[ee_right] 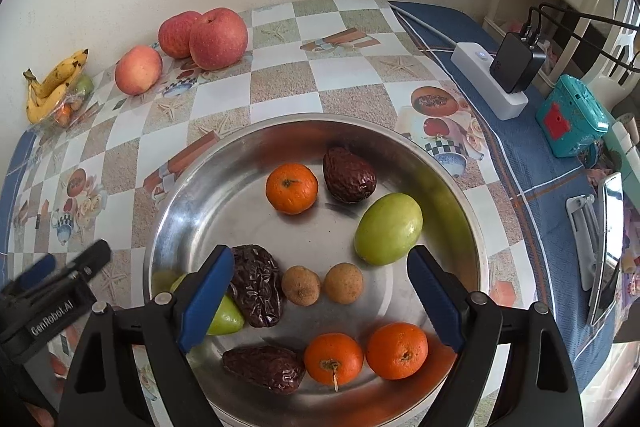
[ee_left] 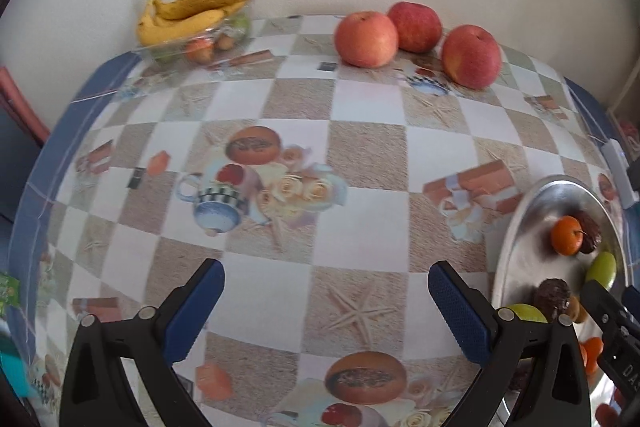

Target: Organize fruits

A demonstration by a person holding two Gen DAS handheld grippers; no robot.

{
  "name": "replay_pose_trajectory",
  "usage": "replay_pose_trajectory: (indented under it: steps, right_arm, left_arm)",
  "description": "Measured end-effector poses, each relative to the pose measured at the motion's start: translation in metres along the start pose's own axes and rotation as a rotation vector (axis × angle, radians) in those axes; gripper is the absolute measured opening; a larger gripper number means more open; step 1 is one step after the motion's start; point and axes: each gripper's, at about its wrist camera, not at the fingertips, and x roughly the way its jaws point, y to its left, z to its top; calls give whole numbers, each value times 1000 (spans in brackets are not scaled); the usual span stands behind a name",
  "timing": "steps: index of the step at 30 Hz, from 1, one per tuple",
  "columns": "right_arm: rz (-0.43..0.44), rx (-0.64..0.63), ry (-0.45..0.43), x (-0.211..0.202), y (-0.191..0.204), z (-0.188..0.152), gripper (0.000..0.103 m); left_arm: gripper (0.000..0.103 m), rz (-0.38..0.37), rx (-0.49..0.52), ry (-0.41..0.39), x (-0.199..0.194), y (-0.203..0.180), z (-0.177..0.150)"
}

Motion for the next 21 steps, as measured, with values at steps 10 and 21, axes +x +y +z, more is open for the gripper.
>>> replay_pose_trajectory:
  steps: [10,21]
  right_arm:
    - [-9,-31,8,-2,10,-7,89]
    - [-5,-80,-2,-16,26,-26,89]
  left_arm:
    - [103,173,20,74,11,5,-7]
    - [103,140,49,62,-2,18,-24]
